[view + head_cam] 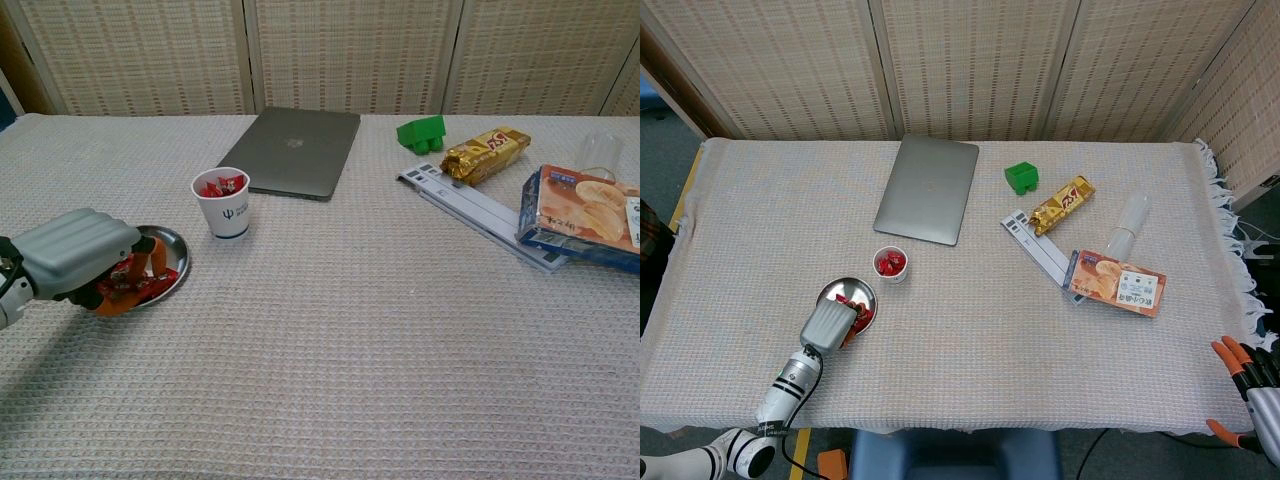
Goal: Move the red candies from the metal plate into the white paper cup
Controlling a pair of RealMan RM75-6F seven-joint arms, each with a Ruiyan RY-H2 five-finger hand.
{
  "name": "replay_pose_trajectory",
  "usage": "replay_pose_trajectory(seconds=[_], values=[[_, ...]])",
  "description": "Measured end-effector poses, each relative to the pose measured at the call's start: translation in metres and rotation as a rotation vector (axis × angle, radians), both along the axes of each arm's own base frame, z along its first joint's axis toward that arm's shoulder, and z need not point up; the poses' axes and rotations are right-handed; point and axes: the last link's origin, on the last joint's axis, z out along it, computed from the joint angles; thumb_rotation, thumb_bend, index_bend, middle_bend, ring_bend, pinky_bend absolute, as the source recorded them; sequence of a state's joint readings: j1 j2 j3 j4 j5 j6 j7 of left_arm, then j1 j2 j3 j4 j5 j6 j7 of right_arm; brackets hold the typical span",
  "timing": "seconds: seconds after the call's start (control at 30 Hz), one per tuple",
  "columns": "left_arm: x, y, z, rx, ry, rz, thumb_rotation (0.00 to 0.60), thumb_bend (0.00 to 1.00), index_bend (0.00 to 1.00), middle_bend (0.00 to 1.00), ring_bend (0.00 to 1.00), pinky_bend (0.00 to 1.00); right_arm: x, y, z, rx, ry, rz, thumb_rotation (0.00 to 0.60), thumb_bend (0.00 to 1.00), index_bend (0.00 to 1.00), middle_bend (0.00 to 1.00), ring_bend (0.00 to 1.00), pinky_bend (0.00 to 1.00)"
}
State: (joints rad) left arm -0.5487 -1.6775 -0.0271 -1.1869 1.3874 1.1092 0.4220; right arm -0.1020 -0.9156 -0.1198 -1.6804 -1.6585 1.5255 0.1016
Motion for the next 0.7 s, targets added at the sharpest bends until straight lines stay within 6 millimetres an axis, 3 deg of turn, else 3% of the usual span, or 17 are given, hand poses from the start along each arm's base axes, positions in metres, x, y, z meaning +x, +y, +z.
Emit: replay_pose_trajectory(seconds=[0.4, 0.7], values=[[0.006, 0.002, 0.008, 0.042, -0.052, -0.022, 0.6, 0.55, 0.76, 0.77, 0.75, 1.0, -0.001, -0.001, 0.0, -0.001, 0.001, -0.003, 0.6, 0.06, 0.0, 0.0, 0.0, 0.0], [0.012, 0.007, 0.021, 0.092, -0.063, -0.036, 0.6, 0.6, 0.78, 0.8, 0.76, 1.0, -0.001, -0.001, 0.0, 0.0, 0.002, -0.004, 0.6, 0.06, 0.0, 0.0, 0.0, 0.0]])
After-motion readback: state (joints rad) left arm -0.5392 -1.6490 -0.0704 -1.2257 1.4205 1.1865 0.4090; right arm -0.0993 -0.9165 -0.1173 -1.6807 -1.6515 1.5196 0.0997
